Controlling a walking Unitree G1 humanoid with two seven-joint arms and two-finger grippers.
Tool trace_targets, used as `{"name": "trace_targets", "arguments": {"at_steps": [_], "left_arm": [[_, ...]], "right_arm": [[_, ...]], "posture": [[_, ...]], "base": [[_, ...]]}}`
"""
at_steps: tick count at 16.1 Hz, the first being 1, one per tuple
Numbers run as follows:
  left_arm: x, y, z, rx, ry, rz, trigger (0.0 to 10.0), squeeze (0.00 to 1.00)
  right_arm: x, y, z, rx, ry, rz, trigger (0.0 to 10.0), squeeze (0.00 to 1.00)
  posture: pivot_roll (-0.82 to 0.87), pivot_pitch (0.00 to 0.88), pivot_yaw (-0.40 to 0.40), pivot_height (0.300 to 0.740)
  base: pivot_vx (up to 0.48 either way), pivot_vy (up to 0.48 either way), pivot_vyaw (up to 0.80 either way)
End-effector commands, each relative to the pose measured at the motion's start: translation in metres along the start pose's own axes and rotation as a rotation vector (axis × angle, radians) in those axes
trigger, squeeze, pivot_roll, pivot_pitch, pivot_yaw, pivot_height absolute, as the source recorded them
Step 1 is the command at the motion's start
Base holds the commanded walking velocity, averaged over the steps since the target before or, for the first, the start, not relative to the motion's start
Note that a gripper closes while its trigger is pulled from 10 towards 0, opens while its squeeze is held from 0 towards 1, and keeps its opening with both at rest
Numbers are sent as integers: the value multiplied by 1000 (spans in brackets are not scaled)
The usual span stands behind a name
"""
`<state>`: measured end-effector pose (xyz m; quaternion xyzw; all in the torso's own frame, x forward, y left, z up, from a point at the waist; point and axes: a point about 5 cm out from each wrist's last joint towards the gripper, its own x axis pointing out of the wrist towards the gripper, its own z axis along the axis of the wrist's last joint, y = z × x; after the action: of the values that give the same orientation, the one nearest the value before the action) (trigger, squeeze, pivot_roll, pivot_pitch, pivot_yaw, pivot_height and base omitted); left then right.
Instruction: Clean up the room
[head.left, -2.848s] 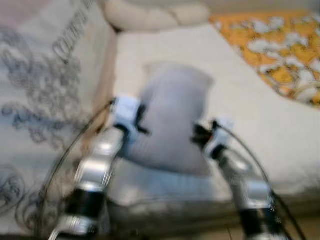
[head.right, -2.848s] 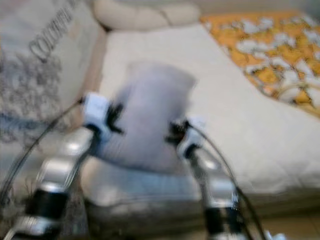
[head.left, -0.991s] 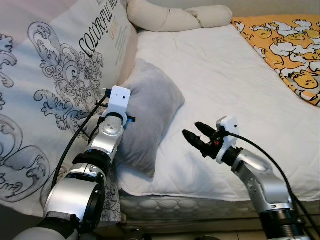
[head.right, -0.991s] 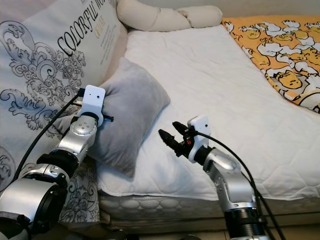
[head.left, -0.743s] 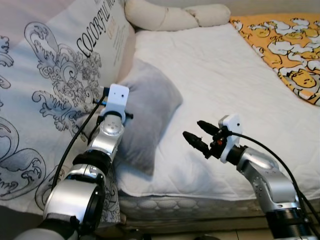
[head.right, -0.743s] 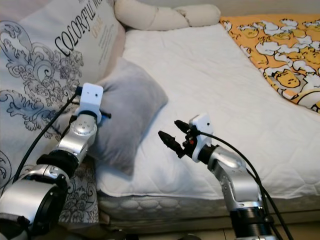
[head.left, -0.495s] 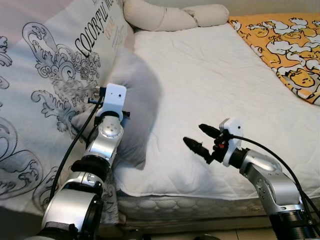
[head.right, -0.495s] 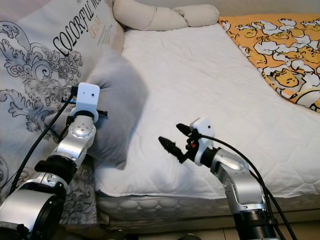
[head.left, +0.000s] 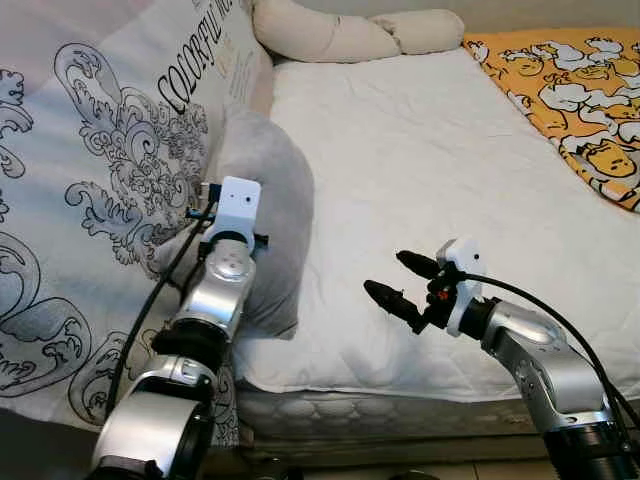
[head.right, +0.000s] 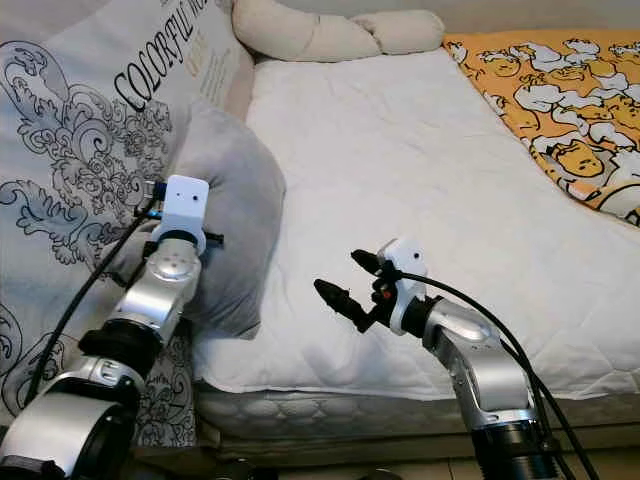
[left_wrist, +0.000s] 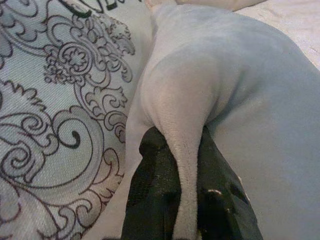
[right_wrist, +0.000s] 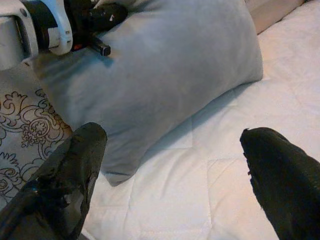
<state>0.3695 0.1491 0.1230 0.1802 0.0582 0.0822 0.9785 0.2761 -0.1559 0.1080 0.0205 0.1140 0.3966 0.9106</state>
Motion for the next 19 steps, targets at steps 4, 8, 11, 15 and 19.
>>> {"name": "trace_targets", "arguments": {"at_steps": [4, 8, 11, 15, 19], "left_arm": [[-4, 9, 28, -36, -173, -125, 10000, 1000], [-29, 11, 42, -112, -269, -316, 10000, 1000], [-54, 23, 45, -173, -296, -370, 10000, 1000], [-80, 35, 21, -178, -203, -330, 10000, 647], [-99, 44, -9, -185, -42, -264, 10000, 914]], "right_arm": [[-5, 3, 6, 11, -47, 4, 10000, 1000], [-22, 6, 18, 149, -175, -4, 10000, 1000], [-31, 9, 14, 135, -141, -21, 10000, 1000], [-20, 5, 4, 88, -83, -264, 10000, 0], [-9, 16, -7, 194, -97, -398, 10000, 0]], "posture": [[-110, 0, 93, 740], [-92, 0, 76, 740], [-103, 0, 74, 740], [-79, 0, 39, 740], [-62, 0, 9, 740]], "base": [[0, 0, 0], [0, 0, 0], [0, 0, 0], [0, 0, 0], [0, -423, 0]]}}
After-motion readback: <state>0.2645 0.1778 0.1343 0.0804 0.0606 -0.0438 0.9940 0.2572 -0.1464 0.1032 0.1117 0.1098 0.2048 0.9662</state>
